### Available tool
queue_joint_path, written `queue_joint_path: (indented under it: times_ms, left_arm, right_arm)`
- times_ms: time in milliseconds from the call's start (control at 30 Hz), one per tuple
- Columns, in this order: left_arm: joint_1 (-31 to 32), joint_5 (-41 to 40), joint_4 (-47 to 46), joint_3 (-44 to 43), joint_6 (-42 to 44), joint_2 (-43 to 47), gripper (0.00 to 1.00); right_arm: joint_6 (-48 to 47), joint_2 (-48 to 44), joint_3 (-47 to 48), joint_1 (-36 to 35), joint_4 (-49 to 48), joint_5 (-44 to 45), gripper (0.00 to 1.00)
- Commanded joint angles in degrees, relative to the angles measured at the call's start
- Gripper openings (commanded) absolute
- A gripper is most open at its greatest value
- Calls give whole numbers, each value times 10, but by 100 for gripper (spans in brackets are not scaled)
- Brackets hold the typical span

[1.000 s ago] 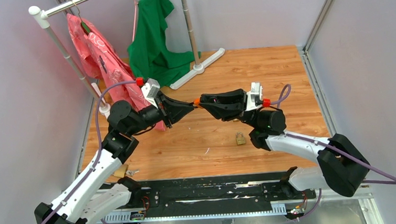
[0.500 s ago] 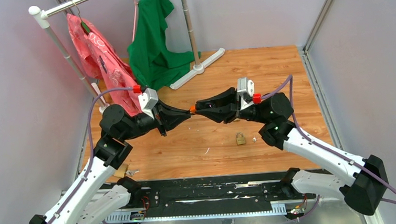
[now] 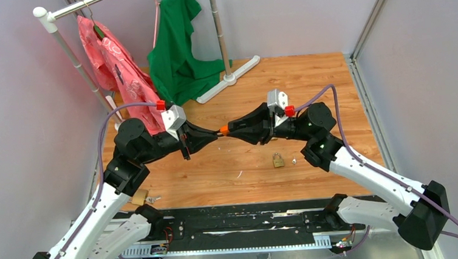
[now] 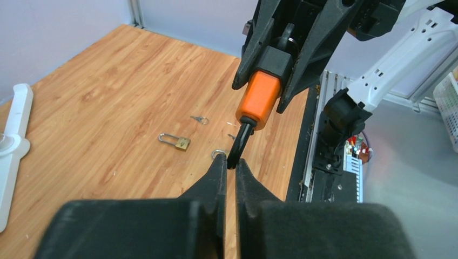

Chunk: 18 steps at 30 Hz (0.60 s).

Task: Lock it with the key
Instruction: Lock the lock.

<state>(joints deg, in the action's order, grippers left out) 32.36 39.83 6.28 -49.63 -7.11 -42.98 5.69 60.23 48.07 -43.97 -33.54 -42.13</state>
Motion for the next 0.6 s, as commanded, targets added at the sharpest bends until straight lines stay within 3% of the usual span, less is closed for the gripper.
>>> queue_joint_path:
  times_ms: [0,67,200,233,267,300,433,567]
  left_arm:
    - [17,95,-166,-29,-34,22,12]
    - [16,98,-180,-25,-42,21,18]
    - [17,98,-183,-19,-48,20,18]
    - [16,99,-183,-18,-49,20,17]
    - [16,102,-182,-17,-49,19,2]
    - [17,103,-176,-17,-45,19,0]
    - [17,112,-122,-25,-6,18,0]
    - [16,94,-41,-42,64,21,0]
  right_arm:
    - [-6,45,-6,5,71,20,0]
    - [-2,49,-6,5,64,16,0]
    - [11,49,-8,5,39,18,0]
    - [14,48,-8,5,34,17,0]
    - [18,48,-8,5,28,16,0]
    - [19,46,-8,5,24,18,0]
    - [8,41,-1,5,37,19,0]
    - [-48,34,26,7,150,9,6]
